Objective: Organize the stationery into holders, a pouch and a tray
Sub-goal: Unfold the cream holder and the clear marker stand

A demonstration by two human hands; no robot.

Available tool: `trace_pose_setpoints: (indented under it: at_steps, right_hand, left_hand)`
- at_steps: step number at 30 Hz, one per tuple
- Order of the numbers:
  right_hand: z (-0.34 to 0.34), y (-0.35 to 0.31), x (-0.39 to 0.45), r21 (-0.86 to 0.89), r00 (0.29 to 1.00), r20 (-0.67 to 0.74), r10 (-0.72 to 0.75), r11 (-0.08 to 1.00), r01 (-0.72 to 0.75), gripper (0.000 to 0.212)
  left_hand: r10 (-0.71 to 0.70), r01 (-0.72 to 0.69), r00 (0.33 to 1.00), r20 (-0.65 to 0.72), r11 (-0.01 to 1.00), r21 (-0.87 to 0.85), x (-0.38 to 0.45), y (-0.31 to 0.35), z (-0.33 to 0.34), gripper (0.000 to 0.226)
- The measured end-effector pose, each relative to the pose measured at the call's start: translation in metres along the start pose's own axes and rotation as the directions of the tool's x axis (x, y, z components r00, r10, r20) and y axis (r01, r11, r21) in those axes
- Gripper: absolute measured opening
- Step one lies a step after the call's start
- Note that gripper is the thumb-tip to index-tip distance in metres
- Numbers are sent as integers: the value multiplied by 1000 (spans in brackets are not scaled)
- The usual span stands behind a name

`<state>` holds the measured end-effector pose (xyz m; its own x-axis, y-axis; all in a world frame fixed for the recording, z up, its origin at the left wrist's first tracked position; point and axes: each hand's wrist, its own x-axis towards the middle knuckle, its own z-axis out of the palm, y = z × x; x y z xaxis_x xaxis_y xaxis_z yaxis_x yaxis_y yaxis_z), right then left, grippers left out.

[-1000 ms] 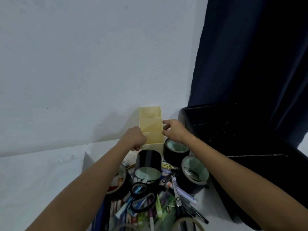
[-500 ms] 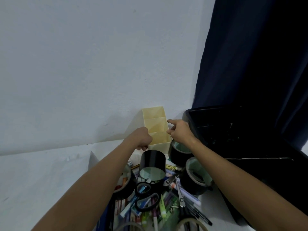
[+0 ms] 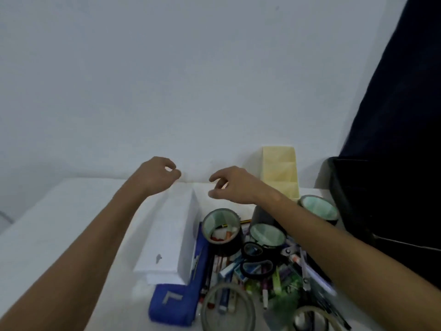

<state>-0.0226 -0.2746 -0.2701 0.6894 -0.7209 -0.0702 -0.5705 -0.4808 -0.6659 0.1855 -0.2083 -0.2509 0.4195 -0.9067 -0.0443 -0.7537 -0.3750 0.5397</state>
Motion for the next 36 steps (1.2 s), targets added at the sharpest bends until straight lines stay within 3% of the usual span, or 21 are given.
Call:
trace_pose_setpoints:
  at_steps: [2, 7, 10, 13, 15, 17, 20, 23, 27, 30, 36]
  right_hand:
    - [24, -20, 5, -22, 991, 130, 9, 1000, -6, 65]
    - [59, -45, 7, -78, 974, 224, 13, 997, 5, 88]
    - [74, -48, 3, -29, 966, 244, 81, 997, -77, 88]
    - [87, -48, -2, 139, 924, 347, 159, 966, -218, 91]
    - [87, -47, -1, 221, 928, 328, 178, 940, -259, 81]
    - [84, -45, 1, 253, 944, 278, 179, 934, -252, 69]
    - [71, -43, 5, 361, 975, 168, 147, 911, -199, 63]
    - [53, -44, 11, 469, 993, 26, 113, 876, -112, 66]
    - [25, -42, 19, 512, 994, -98, 54, 859, 4, 80]
    - [3, -27, 29, 511, 981, -164, 106, 860, -8, 88]
    - [-16, 5, 43, 525, 948, -264, 178, 851, -14, 73]
  left_hand:
    - [-129, 129, 991, 24, 992, 15, -22, -37, -6, 40]
    - [-323, 387, 901, 291, 900, -201, -88, -78, -3, 54]
    - [-273, 427, 841, 468, 865, -263, -123, -88, 8, 46]
    - [-78, 288, 825, 560, 911, -296, -134, -96, 20, 48]
    - [34, 118, 843, 537, 962, -245, -131, -97, 22, 55]
    - [64, 2, 910, 411, 987, -159, -123, -93, 25, 46]
    - [14, 24, 983, 184, 980, -200, -104, -77, 19, 25]
    - [20, -3, 998, 54, 953, -302, -77, -51, 0, 25]
    - [26, -21, 1000, 12, 943, -331, -31, -4, -24, 26]
    - [45, -35, 999, 22, 945, -326, 4, 31, -30, 24]
    - [32, -9, 997, 73, 956, -295, 43, 65, -12, 30]
